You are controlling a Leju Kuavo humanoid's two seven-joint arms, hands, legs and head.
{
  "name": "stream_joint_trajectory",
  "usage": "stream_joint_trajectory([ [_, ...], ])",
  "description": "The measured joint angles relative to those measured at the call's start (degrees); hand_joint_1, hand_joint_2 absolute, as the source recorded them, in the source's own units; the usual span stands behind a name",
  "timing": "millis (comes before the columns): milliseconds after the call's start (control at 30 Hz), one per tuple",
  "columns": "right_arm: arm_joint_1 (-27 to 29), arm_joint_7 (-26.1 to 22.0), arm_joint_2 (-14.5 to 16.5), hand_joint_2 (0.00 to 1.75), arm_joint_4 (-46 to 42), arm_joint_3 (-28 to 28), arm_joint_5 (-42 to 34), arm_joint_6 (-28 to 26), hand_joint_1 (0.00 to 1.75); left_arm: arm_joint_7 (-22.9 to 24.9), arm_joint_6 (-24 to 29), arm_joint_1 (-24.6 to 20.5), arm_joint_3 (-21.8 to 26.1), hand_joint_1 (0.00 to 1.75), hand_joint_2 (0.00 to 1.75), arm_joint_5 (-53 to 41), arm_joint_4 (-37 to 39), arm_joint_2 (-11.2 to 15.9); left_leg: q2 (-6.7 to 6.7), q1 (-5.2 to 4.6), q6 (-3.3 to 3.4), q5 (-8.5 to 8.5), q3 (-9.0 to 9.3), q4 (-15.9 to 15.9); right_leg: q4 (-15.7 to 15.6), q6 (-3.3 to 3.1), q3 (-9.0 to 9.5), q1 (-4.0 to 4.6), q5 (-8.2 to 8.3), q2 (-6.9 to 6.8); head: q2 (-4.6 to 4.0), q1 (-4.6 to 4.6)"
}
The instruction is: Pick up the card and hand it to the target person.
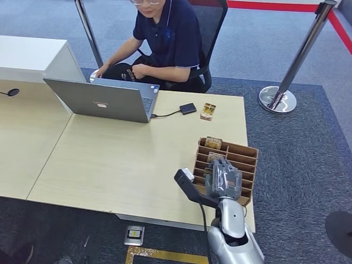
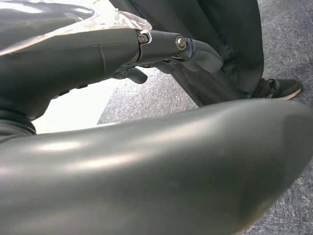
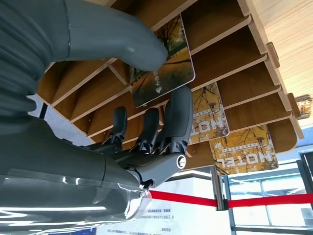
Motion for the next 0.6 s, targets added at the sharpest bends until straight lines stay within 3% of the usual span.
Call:
stream_joint_trajectory([
  [100, 0.1, 0.1, -0.1, 1.75, 0.3, 0.0, 0.0, 0.0, 1.28, 0.0, 0.0, 0.0, 0.0, 0.00, 0.00, -0.1, 0.0, 0.0, 0.00, 0.00, 0.00, 0.00, -0.01, 0.0, 0.0, 0.00, 0.00, 0.00, 0.00, 0.00, 0.00, 0.01],
  [233, 0.1, 0.1, -0.2, 1.75, 0.7, -0.1, 0.1, 0.0, 1.38, 0.0, -0.1, 0.0, 0.0, 0.00, 0.00, -0.1, 0.0, 0.0, 0.01, 0.00, 0.00, 0.00, -0.01, 0.0, 0.0, 0.00, 0.00, 0.00, 0.00, 0.00, 0.00, 0.01],
  [600, -0.2, -0.1, -0.1, 1.75, 1.3, -0.2, 0.4, -0.4, 1.41, 0.0, -0.2, 0.0, 0.0, 0.00, 0.00, 0.1, 0.0, 0.0, 0.00, 0.00, 0.00, 0.01, 0.00, 0.0, 0.0, 0.00, 0.01, 0.00, 0.01, 0.00, 0.00, 0.01],
])
